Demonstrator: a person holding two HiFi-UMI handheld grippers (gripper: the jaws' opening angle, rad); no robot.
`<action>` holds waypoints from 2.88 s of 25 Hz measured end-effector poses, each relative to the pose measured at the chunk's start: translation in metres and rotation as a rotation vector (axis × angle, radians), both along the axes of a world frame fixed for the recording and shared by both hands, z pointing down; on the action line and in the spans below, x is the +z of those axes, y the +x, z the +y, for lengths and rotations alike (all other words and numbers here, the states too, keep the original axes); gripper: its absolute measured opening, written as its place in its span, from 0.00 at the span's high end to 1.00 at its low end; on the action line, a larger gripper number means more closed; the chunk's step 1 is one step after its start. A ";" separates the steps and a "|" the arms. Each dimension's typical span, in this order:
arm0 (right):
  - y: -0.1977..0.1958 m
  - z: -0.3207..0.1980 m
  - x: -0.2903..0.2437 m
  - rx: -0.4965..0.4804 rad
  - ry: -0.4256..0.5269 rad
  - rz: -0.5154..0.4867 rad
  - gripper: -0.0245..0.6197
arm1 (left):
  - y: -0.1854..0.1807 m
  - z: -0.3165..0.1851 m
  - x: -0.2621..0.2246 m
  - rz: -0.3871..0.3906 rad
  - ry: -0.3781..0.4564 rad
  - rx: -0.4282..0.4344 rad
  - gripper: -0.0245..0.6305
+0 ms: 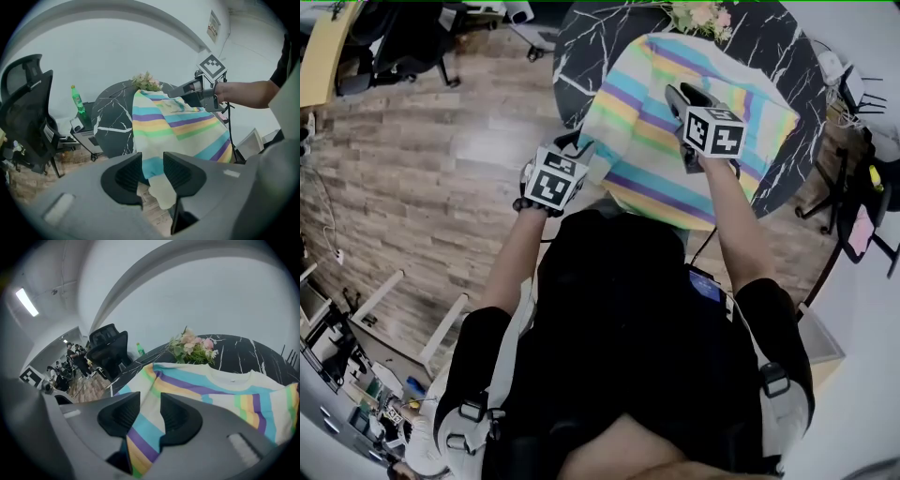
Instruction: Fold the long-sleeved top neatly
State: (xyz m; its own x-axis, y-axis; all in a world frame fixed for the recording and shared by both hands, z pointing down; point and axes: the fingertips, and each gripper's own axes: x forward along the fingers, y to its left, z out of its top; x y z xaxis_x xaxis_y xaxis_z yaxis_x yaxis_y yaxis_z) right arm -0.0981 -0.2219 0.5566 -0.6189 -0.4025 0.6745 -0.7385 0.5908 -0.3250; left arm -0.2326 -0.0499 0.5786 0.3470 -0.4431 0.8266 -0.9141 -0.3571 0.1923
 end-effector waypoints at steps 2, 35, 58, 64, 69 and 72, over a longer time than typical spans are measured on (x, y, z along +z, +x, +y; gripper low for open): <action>-0.010 0.011 0.001 -0.040 0.001 0.008 0.75 | -0.007 0.008 0.003 0.000 -0.008 -0.026 0.73; -0.028 0.093 0.022 -0.233 -0.022 0.147 0.83 | 0.014 0.079 0.067 0.514 -0.154 -0.403 0.68; 0.023 0.080 0.000 -0.159 0.007 0.079 0.85 | 0.018 -0.026 -0.069 0.440 0.206 -0.287 0.93; 0.093 0.068 -0.011 -0.076 -0.002 0.047 0.85 | 0.082 -0.075 -0.107 0.370 0.256 -0.121 0.93; 0.154 0.056 -0.015 0.000 -0.009 0.035 0.85 | 0.153 -0.101 -0.107 0.267 0.240 0.026 0.93; 0.187 0.052 -0.017 0.042 -0.013 0.026 0.85 | 0.192 -0.111 -0.101 0.255 0.217 0.085 0.93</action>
State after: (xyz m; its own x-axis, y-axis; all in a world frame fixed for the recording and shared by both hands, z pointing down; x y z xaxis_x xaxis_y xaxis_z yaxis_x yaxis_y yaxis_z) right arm 0.0894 -0.1704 0.5401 -0.5833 -0.4192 0.6957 -0.7712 0.5547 -0.3124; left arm -0.0402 -0.1607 0.4773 0.5735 -0.5594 0.5984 -0.8115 -0.4878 0.3217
